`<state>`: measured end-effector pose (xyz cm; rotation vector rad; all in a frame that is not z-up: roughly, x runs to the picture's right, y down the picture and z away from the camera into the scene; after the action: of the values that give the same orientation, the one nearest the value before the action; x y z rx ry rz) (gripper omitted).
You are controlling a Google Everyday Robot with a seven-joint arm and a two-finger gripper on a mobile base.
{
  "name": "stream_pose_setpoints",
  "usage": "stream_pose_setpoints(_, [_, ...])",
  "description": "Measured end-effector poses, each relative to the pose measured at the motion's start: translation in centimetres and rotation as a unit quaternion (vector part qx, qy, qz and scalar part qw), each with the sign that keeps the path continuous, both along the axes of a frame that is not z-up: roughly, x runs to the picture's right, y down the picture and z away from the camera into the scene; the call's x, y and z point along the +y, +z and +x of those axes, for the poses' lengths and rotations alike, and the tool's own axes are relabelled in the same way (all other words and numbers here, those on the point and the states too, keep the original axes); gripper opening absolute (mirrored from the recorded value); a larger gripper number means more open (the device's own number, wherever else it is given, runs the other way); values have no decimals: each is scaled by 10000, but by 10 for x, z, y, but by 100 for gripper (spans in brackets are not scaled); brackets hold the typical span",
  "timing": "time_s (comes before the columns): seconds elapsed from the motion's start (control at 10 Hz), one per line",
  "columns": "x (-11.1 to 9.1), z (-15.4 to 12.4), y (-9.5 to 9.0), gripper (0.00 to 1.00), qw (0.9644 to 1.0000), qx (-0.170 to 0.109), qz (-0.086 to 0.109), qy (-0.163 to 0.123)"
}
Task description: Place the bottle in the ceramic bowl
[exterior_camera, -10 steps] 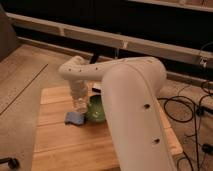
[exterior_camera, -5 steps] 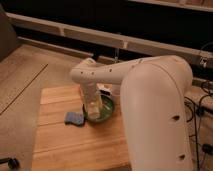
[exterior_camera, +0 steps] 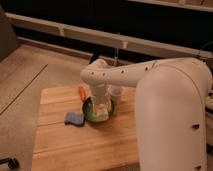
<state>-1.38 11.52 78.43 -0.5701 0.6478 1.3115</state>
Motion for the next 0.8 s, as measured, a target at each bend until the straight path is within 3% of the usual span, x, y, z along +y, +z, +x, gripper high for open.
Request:
stream_pose_setpoints(0.2, [0,-2,0,28,10000,-15,-3,-2])
stream_pose_setpoints(0.4, [0,-1,0,40,10000,-11,-4,2])
stream_pose_setpoints(0.6, [0,-2,0,63,10000,-19,-1,-10])
stream_pose_setpoints(0.8, [0,-2,0,79,10000,-15,-2,-7])
